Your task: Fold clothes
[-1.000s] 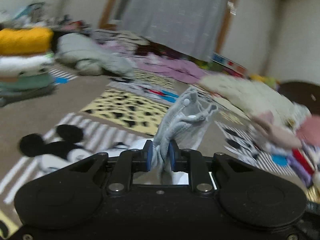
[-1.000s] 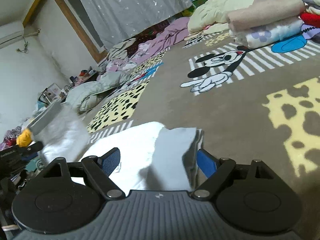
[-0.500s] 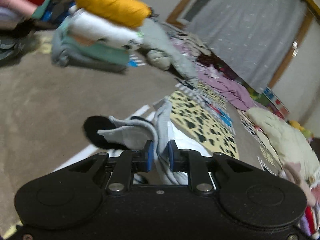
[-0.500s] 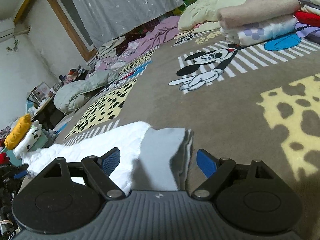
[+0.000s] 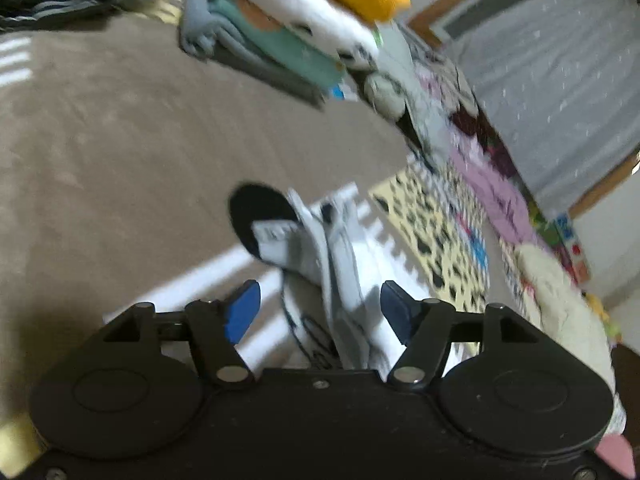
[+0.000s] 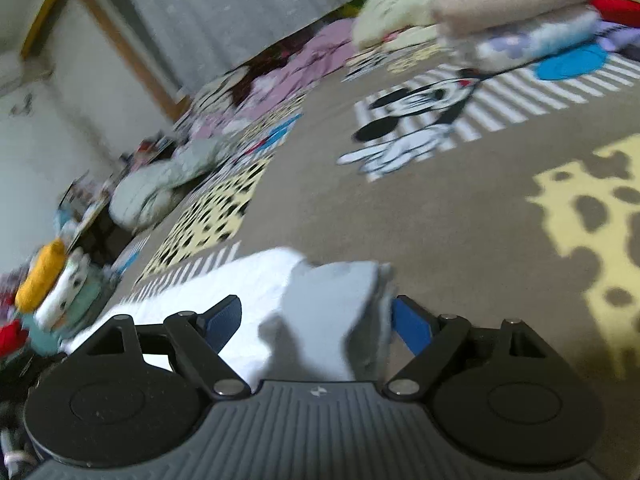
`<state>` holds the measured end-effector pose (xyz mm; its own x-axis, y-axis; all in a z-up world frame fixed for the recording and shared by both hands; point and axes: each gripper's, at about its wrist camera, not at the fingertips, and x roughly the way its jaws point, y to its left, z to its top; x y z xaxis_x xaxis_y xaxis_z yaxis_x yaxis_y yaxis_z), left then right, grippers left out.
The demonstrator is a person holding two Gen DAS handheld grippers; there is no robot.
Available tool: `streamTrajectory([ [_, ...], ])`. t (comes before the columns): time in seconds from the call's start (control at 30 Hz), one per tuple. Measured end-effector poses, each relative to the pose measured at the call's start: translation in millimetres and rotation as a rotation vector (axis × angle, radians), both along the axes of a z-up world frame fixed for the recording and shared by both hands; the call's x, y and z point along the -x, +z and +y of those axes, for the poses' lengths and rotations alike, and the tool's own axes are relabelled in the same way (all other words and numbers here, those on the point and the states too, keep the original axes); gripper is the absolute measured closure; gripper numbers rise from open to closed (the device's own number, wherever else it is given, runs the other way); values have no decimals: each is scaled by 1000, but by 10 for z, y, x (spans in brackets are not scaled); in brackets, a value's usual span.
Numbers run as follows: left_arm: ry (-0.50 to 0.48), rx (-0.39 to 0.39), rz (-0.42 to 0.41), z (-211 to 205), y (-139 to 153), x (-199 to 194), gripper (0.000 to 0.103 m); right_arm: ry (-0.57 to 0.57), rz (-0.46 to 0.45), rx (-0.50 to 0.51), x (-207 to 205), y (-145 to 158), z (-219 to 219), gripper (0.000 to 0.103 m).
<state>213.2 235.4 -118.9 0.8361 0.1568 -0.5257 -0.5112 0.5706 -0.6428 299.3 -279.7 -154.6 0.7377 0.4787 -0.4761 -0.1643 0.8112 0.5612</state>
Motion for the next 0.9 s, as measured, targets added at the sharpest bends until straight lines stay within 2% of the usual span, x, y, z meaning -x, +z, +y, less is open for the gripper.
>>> streamTrajectory([
  [0.03,-10,-4,4,-9,-11,-39,36,18,-5,7,-2,5,41,20],
  [0.1,-29,-13,12,-28,-34,-116,36,45,-12,24,-15,-1,110,30],
  [0.17,-42,-22,12,-25,-51,-196,38,65,-7,34,-55,-22,159,60],
  [0.2,-44,-28,2,-5,-51,-241,41,68,-3,27,-81,-38,161,63],
  [0.27,-70,-53,-15,30,-58,-381,66,72,-4,-2,-123,-48,147,75],
  [0.33,-103,-91,-46,44,-48,-478,72,85,-11,-19,-167,-19,151,79],
  [0.37,-116,-112,-77,41,-28,-496,78,85,-25,-25,-180,16,157,81],
  [0.43,-141,-145,-163,37,63,-495,82,76,-74,-45,-200,125,141,81],
  [0.53,-157,-198,-288,14,209,-485,84,42,-165,-70,-266,338,76,82],
  [0.63,-152,-235,-328,9,240,-527,84,8,-220,-83,-399,469,-5,82],
  [0.67,-148,-243,-308,14,219,-561,81,1,-220,-84,-466,482,-31,82],
  [0.7,-142,-259,-230,19,160,-619,77,6,-188,-74,-553,449,-37,81],
  [0.77,-125,-300,-26,27,14,-752,51,28,-17,-25,-785,245,-9,65],
  [0.8,-117,-320,77,31,-60,-819,51,17,36,11,-843,138,4,63],
  [0.83,-110,-311,100,58,-98,-822,51,7,65,42,-872,54,5,64],
  [0.9,-87,-303,79,97,-35,-774,48,-3,47,16,-865,73,-38,54],
])
